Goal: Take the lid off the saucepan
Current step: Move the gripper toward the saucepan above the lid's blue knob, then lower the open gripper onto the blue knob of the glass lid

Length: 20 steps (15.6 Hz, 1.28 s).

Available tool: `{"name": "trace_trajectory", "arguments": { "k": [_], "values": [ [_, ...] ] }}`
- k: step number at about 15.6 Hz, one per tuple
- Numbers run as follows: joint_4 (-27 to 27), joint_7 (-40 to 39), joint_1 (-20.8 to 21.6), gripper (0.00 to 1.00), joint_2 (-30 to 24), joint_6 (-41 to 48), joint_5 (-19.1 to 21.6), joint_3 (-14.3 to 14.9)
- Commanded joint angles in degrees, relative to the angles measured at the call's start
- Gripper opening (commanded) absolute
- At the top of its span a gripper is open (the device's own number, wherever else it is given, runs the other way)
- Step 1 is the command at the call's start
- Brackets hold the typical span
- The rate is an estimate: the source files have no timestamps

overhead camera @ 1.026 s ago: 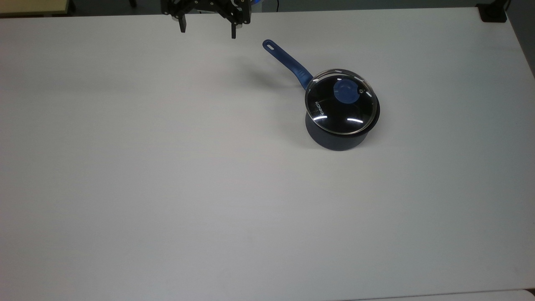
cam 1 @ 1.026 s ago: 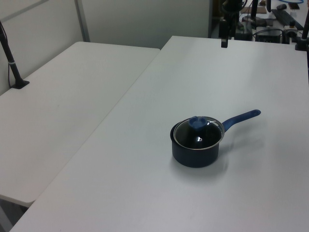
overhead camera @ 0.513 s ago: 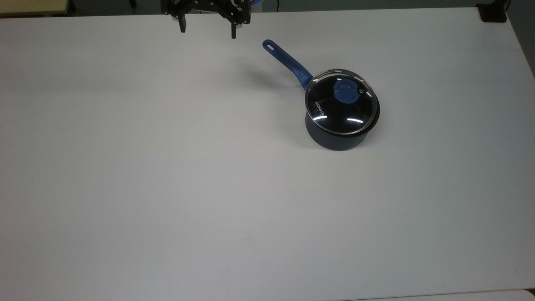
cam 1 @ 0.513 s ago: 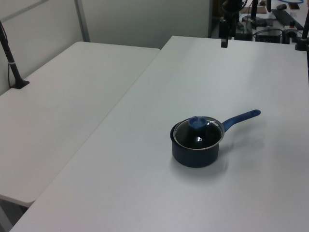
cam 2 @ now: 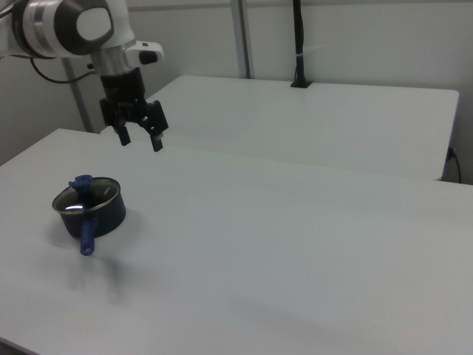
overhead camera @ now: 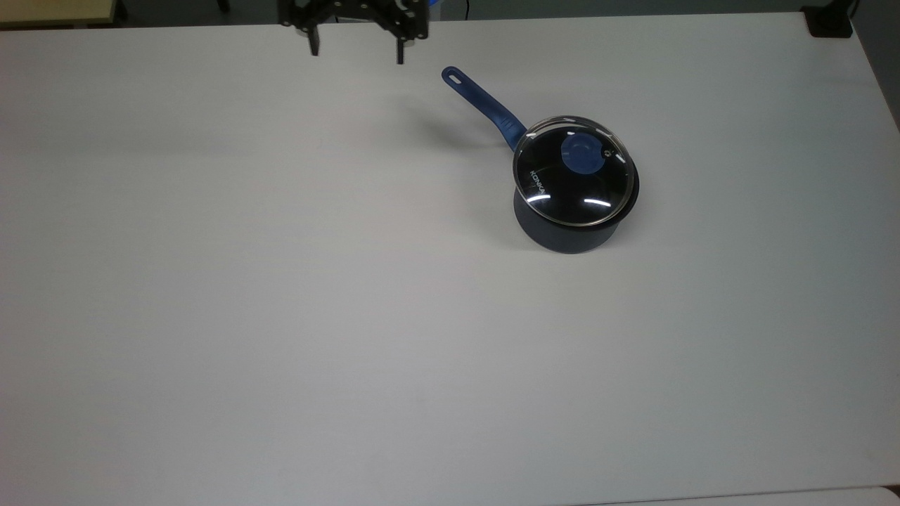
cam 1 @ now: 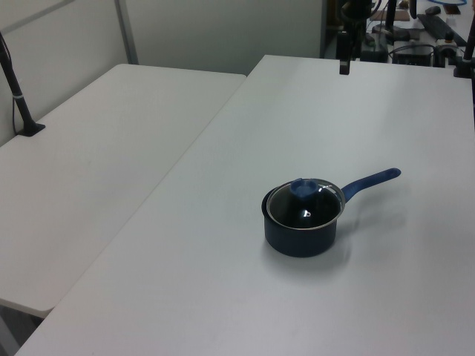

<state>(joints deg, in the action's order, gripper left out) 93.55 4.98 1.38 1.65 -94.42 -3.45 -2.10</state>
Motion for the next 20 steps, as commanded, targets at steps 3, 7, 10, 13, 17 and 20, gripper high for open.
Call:
{"name": "trace_trajectory", "arguments": {
  "k": [3,7,10,13,17,20],
  "values": [
    [0.67,0.21,8.79,1.0,-0.33,0.56,4.06,-0.19],
    [0.58,0.56,14.77,1.0,2.03,0.12,5.12,-0.19],
    [0.06,5.37,18.12,1.0,5.02,-3.82,5.65,-0.19],
    [0.06,12.85,22.07,1.0,8.63,-7.96,4.77,-0.19],
    [-0.21,13.22,23.05,1.0,12.41,-10.34,4.77,-0.19],
    [-0.21,13.22,23.4,1.0,14.78,-12.79,4.51,-0.19]
  ]
}}
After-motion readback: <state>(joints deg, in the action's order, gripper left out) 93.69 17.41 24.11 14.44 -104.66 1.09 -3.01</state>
